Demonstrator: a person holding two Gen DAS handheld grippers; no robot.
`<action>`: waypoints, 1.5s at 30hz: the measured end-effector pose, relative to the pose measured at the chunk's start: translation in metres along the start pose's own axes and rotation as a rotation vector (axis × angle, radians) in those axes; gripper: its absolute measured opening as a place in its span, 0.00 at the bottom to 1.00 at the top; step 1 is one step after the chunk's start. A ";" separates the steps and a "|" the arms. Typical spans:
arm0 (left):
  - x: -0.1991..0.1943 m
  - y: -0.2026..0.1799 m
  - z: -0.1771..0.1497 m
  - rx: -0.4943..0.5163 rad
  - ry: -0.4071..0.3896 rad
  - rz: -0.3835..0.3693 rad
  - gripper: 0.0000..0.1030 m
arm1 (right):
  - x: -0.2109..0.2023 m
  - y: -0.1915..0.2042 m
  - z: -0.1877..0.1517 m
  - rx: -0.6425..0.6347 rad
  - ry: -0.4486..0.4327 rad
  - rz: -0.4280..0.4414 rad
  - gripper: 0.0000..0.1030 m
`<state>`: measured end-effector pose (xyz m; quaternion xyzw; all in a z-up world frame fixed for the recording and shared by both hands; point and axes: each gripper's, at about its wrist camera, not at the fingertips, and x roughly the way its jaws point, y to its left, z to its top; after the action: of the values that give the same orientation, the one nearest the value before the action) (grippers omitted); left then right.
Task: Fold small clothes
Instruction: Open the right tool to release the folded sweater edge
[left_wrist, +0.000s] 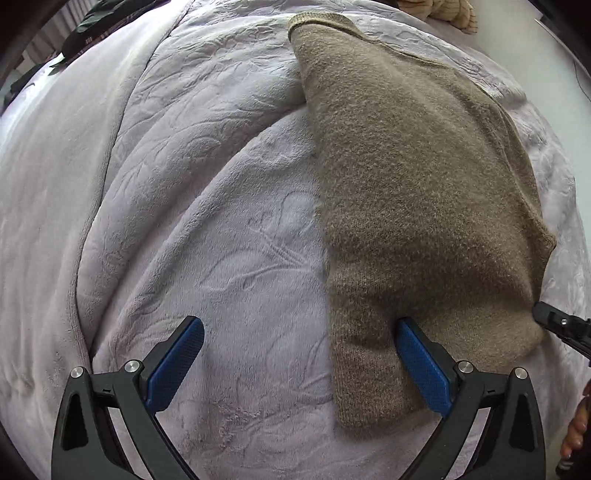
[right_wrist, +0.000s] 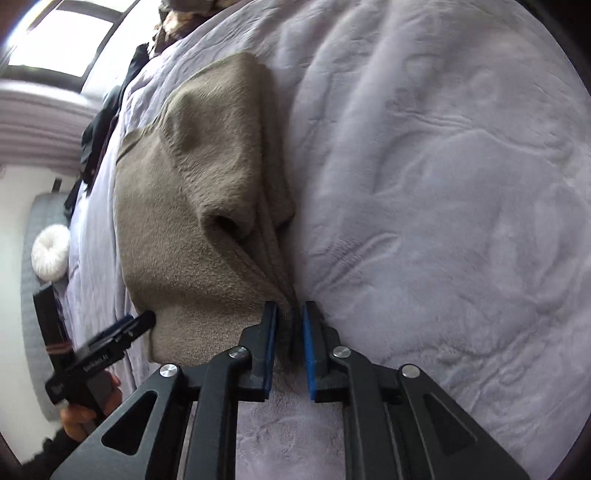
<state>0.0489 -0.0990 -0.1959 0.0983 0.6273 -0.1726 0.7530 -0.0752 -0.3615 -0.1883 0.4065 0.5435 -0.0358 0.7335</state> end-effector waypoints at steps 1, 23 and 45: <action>0.000 0.000 0.000 0.002 -0.001 0.008 1.00 | -0.004 0.000 -0.002 0.008 -0.008 -0.008 0.13; -0.012 -0.011 0.001 -0.034 0.067 0.093 1.00 | -0.014 0.010 0.013 -0.003 -0.021 -0.052 0.06; -0.080 -0.019 -0.035 -0.020 0.095 0.110 1.00 | -0.056 0.005 -0.056 0.101 0.049 0.033 0.10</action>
<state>-0.0024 -0.0928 -0.1230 0.1331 0.6575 -0.1197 0.7319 -0.1390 -0.3447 -0.1437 0.4525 0.5523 -0.0411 0.6989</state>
